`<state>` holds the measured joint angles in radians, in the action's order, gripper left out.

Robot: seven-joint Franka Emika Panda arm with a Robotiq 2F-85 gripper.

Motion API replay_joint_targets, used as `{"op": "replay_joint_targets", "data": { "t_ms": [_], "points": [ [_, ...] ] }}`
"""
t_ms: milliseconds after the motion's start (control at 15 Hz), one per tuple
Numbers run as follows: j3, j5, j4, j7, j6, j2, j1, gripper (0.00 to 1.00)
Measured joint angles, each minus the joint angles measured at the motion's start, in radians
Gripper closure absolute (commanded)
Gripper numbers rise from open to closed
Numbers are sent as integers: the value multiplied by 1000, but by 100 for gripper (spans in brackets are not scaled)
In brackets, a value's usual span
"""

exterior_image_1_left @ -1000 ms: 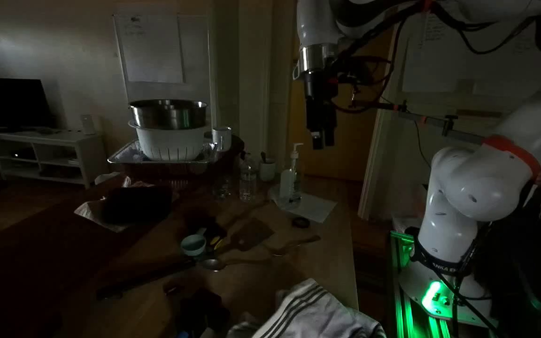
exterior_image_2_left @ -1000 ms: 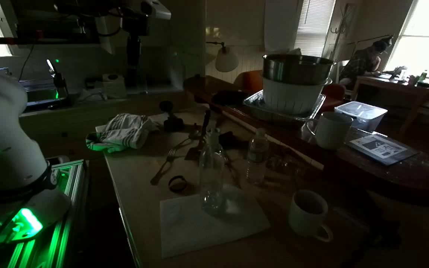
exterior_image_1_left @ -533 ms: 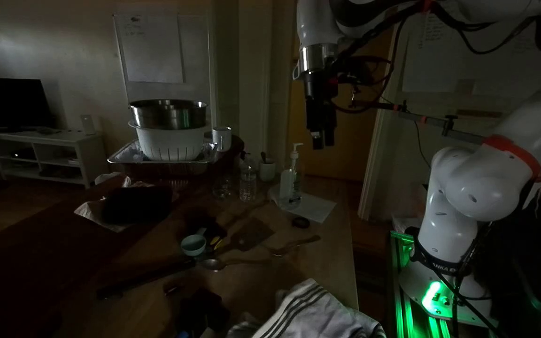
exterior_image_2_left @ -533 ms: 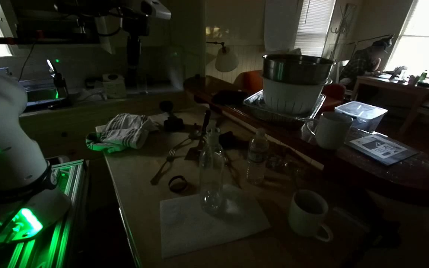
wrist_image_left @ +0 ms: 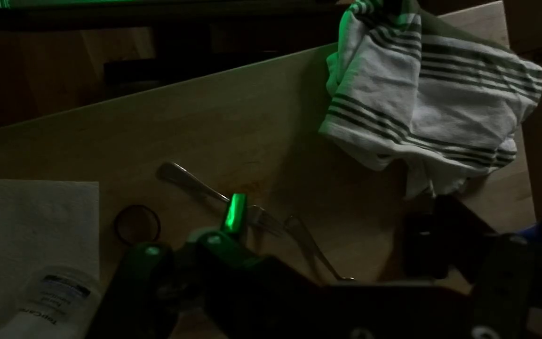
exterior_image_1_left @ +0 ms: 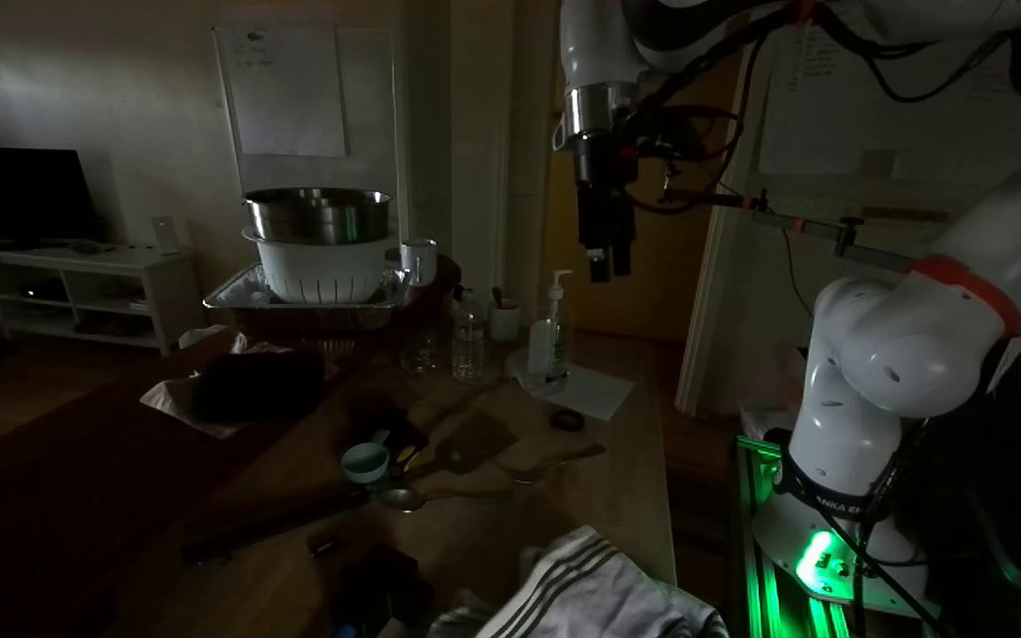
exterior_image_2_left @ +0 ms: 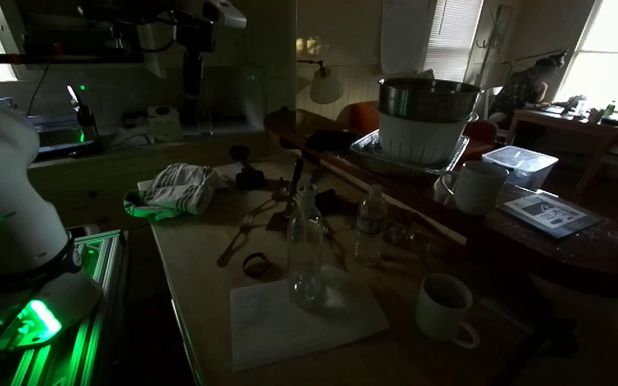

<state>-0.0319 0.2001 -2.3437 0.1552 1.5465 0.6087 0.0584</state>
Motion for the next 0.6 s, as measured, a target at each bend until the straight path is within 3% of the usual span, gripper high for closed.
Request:
{"op": "replay_joint_targets", "data": {
  "t_ms": [400, 600],
  "points": [
    [-1, 2, 1, 4, 5, 0, -4, 0],
    [3, 30, 35, 78, 67, -5, -46, 0]
  ]
}}
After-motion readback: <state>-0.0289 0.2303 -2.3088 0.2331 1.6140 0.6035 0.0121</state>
